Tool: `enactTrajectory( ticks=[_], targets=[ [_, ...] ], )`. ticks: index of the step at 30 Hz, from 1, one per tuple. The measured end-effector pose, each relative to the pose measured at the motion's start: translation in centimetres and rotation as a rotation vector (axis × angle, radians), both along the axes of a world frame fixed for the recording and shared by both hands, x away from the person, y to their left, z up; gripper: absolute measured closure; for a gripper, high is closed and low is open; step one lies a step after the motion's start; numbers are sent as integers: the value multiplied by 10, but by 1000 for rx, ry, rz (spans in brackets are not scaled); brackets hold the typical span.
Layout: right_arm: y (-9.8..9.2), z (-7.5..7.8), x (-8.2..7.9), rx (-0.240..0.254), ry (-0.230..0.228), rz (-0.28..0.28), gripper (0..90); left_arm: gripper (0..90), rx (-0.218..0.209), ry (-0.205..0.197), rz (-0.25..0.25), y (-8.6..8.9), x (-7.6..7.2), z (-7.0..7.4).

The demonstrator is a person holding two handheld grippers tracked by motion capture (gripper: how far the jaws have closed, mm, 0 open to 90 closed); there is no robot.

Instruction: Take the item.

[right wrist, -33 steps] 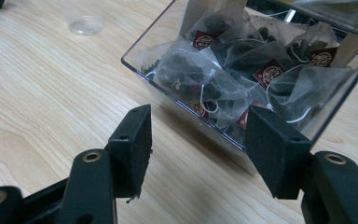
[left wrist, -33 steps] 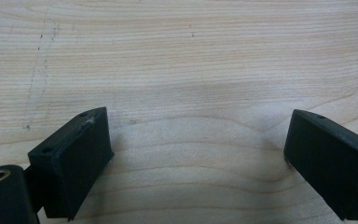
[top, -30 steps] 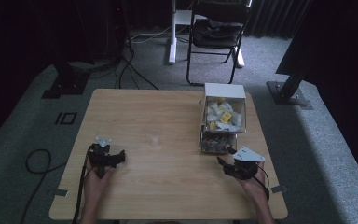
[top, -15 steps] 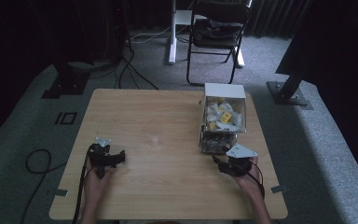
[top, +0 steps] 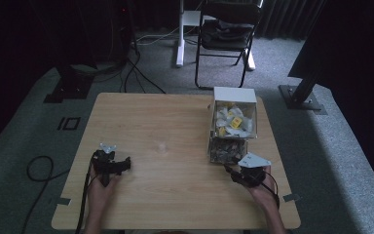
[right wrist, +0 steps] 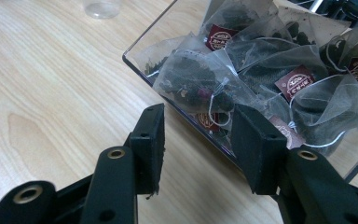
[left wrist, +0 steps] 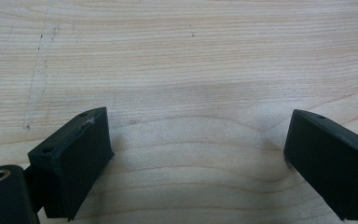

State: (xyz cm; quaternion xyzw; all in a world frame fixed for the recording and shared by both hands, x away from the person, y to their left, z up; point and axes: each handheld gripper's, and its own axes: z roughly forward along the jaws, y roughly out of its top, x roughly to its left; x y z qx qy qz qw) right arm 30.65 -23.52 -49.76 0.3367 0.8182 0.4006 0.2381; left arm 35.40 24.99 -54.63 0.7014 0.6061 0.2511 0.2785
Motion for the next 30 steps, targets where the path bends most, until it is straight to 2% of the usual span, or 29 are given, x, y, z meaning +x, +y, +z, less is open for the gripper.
enactTrajectory(
  ticks=[7,10,14,15,17,18,19,20,21,22,23,24,25,26,27,28,30],
  targets=[
    [-1,0,-8,-11,4,-1,596,78,0,-1,0,0,0,0],
    [0,6,-13,0,-32,-10,524,78,0,0,0,0,0,0],
    [5,11,-14,-2,-48,-6,429,78,0,-1,0,0,0,0],
    [11,12,-12,-16,-55,0,397,78,0,-1,0,0,0,0],
    [12,12,-11,-22,-57,-3,391,78,0,-1,0,0,0,0],
    [17,13,-8,-49,-68,-8,389,78,0,0,0,0,0,0],
    [17,13,-8,-49,-68,-8,389,78,0,0,0,0,0,0],
    [19,13,-5,-53,-70,-11,446,78,0,-1,0,0,0,0],
    [19,13,-5,-53,-70,-11,446,78,0,-1,0,0,0,0],
    [20,14,-3,-58,-72,-21,533,78,0,-1,0,0,0,0],
    [20,14,-3,-58,-72,-21,533,78,0,0,0,0,0,0],
    [20,14,-3,-54,-73,-21,581,78,0,-1,0,0,0,0],
    [20,15,-2,-32,-66,-31,665,78,0,0,0,0,0,0],
    [20,15,-2,-32,-66,-31,665,78,0,0,0,0,0,0],
    [20,15,-1,-21,-64,-34,742,78,0,-1,0,0,0,0],
    [20,15,-1,-21,-64,-34,742,78,0,-1,0,0,0,0],
    [20,15,-1,-23,-61,-41,807,78,0,0,0,0,0,0]
  ],
)
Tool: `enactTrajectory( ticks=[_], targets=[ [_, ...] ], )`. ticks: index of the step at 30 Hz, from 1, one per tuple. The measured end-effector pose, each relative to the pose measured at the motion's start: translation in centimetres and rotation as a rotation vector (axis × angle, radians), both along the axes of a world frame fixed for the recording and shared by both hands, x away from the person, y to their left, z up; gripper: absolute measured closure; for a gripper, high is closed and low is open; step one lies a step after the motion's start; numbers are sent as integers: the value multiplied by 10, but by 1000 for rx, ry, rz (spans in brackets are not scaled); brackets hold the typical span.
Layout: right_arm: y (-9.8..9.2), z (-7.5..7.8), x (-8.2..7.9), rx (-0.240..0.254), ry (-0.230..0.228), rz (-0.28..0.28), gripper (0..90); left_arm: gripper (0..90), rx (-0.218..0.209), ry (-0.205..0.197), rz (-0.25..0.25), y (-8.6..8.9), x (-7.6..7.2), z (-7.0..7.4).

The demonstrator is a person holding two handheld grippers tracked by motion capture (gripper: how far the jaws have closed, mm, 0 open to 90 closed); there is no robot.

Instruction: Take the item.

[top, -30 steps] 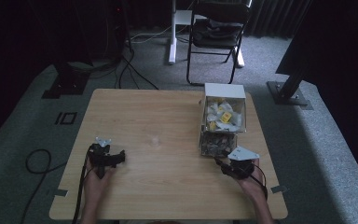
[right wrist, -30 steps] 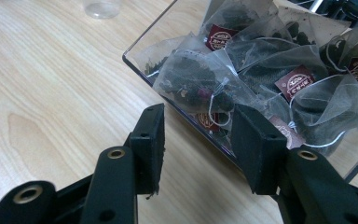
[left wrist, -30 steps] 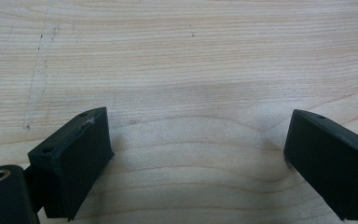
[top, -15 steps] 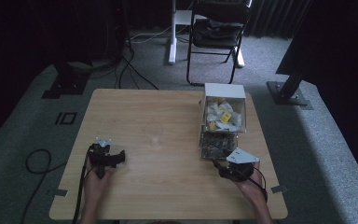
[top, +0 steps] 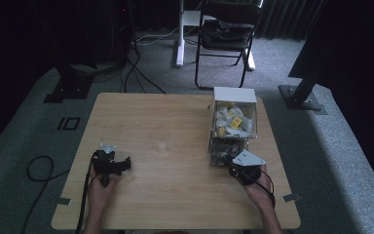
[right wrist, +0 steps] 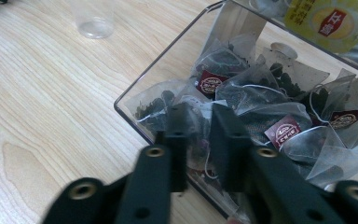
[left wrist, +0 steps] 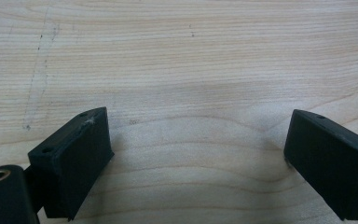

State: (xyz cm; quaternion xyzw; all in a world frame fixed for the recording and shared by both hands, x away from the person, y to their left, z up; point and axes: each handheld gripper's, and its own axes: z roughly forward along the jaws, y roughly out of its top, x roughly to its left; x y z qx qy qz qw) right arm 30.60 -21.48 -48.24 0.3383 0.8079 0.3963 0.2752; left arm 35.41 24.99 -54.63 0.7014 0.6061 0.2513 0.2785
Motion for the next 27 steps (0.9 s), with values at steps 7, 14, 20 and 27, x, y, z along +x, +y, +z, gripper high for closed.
enactTrajectory(
  ticks=[7,14,20,27],
  targets=[
    [0,3,-1,5,-19,-15,862,78,0,-1,1,0,0,0],
    [-2,9,-1,28,-31,-21,862,78,-1,-2,2,0,0,0],
    [-3,13,-2,41,-39,-19,862,78,-1,-1,2,0,0,0],
    [-2,21,-4,42,-56,-13,862,78,0,-1,1,0,0,0]
  ],
)
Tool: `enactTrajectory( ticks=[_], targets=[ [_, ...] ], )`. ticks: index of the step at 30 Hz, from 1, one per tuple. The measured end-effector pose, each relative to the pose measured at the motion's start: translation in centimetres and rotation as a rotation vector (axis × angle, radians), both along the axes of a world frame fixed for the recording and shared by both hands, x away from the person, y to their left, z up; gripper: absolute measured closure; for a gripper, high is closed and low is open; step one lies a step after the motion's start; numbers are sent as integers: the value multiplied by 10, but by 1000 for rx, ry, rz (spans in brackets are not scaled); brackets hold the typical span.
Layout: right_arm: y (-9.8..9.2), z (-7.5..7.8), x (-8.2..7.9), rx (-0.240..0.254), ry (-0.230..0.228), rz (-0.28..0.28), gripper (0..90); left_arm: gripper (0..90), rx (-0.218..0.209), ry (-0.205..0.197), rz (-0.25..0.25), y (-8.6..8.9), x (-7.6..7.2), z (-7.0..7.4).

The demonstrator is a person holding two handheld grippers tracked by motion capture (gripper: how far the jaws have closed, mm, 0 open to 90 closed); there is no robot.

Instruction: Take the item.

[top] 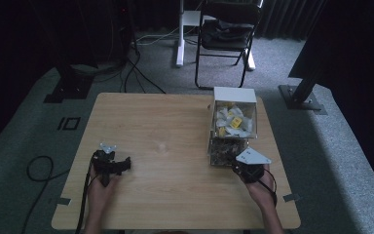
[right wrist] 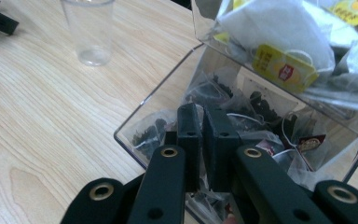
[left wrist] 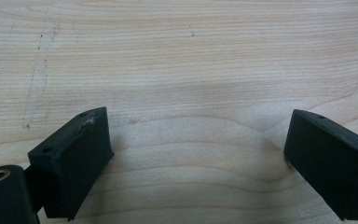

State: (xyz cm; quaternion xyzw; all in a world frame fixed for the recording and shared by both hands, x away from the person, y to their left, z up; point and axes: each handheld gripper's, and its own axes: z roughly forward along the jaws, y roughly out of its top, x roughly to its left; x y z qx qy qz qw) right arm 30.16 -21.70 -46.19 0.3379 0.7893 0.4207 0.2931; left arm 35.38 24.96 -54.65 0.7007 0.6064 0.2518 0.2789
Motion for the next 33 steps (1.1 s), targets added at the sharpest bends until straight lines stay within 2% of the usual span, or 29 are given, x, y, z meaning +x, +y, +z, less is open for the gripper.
enactTrajectory(
  ticks=[17,33],
  targets=[
    [5,14,-3,10,-23,20,862,78,0,0,0,0,0,0],
    [12,21,-5,18,-34,42,862,78,0,0,0,0,0,0]
  ],
)
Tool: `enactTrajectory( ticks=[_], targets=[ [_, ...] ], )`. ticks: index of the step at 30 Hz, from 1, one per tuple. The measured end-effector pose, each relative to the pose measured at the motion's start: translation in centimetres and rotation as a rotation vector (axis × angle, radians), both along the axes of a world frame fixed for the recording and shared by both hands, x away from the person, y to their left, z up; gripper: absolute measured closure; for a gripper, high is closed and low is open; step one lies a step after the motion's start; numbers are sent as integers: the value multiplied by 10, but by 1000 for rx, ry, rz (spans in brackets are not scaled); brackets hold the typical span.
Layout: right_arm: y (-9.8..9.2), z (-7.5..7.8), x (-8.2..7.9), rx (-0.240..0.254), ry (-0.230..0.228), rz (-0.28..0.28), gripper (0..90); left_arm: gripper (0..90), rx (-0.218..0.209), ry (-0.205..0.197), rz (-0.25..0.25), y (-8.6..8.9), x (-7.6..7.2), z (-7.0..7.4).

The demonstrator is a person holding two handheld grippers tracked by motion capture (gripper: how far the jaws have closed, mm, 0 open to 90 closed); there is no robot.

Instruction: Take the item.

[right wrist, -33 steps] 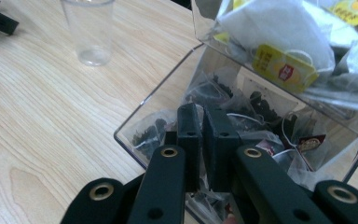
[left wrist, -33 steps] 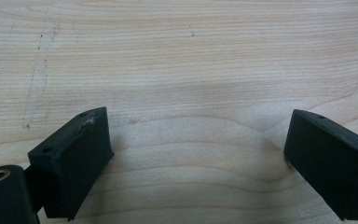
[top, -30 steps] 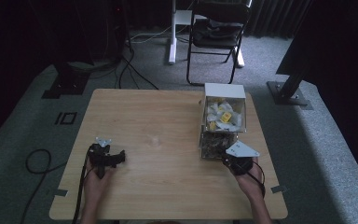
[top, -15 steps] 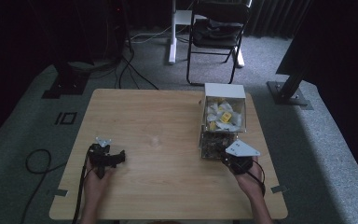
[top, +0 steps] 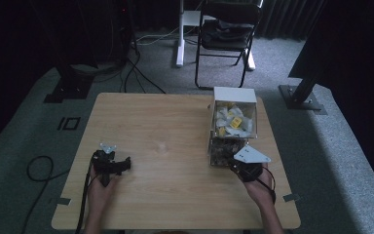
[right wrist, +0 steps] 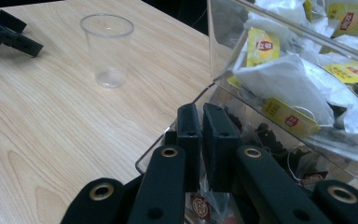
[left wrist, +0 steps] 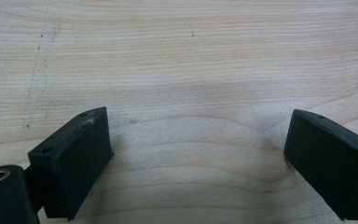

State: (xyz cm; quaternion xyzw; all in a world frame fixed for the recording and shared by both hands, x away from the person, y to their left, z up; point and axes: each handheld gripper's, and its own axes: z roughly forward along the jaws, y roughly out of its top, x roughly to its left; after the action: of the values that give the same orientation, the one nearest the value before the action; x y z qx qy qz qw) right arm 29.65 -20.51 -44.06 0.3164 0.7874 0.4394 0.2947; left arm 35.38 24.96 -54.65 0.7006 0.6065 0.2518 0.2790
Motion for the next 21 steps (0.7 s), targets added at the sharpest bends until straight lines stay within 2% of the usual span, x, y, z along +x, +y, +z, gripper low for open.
enactTrajectory(
  ticks=[21],
  targets=[
    [16,5,-1,4,-9,36,863,78,0,0,0,0,0,0]
  ],
)
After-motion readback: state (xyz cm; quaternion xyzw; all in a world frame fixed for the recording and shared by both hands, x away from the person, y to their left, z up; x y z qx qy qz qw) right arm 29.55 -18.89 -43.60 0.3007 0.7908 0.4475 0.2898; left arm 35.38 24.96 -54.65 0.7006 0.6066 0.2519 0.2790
